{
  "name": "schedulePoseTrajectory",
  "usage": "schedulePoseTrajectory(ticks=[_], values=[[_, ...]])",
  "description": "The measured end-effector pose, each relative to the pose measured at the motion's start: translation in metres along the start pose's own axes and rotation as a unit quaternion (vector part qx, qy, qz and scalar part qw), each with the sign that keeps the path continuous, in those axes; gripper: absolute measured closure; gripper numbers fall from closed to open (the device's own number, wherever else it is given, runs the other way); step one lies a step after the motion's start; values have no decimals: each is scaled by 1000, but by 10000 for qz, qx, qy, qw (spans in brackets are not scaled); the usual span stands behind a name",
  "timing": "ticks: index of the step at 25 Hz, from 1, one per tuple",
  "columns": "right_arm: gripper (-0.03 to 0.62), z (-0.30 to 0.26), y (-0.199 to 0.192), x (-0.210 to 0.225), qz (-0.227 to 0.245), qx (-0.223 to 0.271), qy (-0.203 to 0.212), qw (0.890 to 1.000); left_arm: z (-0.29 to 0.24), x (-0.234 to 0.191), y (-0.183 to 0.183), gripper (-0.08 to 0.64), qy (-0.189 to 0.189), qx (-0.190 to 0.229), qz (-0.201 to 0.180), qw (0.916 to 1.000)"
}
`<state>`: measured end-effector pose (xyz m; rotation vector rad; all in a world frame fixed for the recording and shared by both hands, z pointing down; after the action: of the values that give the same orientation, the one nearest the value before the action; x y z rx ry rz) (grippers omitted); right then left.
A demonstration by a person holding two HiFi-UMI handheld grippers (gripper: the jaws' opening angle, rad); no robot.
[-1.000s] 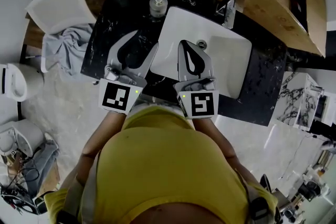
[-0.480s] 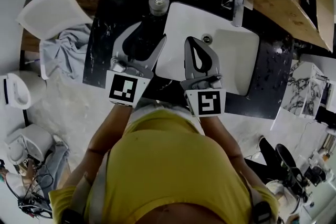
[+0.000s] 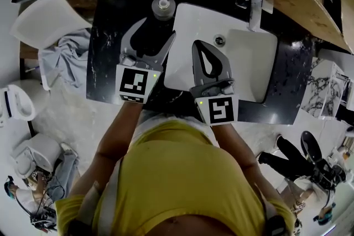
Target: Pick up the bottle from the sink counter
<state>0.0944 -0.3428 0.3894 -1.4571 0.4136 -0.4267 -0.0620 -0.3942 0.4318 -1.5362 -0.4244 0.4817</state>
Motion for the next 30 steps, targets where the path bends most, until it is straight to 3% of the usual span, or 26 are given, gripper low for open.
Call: schedulePoseTrajectory(ticks=[13, 30], values=[[591, -12, -26, 10, -80, -298, -19, 9995, -39, -23, -46, 206, 109, -478, 31, 9988], [591, -9, -35, 17, -124, -451, -109, 9988, -75, -29, -55, 198, 72, -755, -3, 9971]])
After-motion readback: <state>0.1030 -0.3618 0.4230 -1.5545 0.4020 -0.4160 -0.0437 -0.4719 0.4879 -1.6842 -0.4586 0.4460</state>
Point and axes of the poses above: the fingertips, and each gripper's own axes: z backward along the fingers, x to its right, y out of its top, the point moved 8 cm from there along z, backward along the fingers, and after that the axes turned 14 degrees about x, right-handed, at the moved point
